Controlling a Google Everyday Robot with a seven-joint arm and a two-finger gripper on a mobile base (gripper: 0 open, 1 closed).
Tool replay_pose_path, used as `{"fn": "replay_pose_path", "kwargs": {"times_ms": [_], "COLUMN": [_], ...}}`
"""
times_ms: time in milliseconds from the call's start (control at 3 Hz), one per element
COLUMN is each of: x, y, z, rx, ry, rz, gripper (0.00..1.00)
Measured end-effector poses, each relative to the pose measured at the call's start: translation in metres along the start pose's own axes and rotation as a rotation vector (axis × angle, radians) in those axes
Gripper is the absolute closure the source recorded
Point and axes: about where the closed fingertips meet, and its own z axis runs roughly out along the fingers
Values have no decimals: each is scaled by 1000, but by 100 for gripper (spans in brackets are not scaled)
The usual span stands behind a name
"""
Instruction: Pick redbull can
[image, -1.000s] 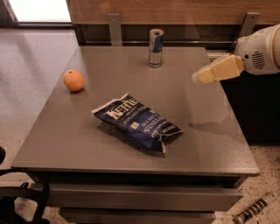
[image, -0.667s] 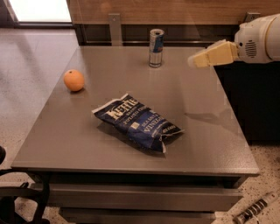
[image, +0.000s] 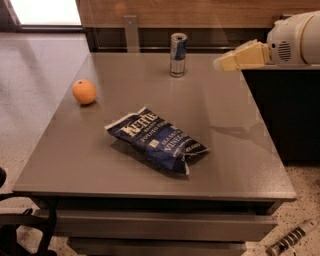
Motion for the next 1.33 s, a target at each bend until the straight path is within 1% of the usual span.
{"fn": "replay_pose_path", "kwargs": {"times_ms": [333,667,1000,1333], "x": [-4,-8,-15,-19], "y": [-2,-10,-26,-34], "z": [8,29,67,89], "rx": [-6,-18,-61,-91], "ry": [-27,-108,-256,-320], "rz": [-3,7,31,44], "gripper": [0,0,0,0]}}
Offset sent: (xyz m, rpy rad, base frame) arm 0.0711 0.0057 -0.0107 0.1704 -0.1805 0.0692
